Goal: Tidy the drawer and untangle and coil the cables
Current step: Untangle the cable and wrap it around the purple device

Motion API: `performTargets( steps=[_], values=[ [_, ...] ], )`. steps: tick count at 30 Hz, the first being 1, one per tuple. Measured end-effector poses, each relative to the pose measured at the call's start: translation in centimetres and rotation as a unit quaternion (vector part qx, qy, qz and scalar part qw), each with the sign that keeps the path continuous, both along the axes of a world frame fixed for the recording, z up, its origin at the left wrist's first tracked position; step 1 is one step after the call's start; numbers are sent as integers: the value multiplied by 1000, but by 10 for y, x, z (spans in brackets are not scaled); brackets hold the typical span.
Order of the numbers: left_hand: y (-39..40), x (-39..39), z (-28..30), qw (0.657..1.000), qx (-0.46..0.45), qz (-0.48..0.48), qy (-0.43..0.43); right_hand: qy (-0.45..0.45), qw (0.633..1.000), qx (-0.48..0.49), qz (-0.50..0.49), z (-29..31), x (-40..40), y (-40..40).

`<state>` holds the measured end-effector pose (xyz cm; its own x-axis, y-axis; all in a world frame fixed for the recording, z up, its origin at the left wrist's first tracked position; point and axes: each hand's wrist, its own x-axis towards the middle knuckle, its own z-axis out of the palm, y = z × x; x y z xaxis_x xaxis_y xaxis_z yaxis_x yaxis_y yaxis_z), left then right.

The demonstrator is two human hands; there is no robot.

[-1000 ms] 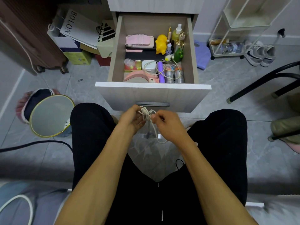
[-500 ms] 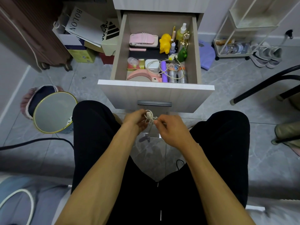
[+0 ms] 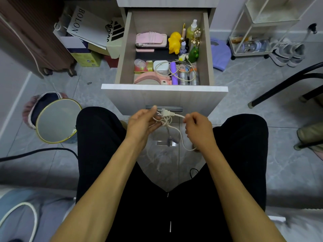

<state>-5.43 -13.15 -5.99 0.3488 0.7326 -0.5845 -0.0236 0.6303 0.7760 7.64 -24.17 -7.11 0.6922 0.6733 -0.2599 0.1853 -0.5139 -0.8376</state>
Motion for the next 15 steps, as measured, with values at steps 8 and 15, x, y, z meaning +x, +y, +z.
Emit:
performTargets(
  steps=[8,15],
  values=[
    [9,-7,0,997,14,59,49,128,988,58,-61,14,8,11],
    [12,-18,-2,994,-30,79,71,-49,990,-74,107,8,5,10]
  ],
)
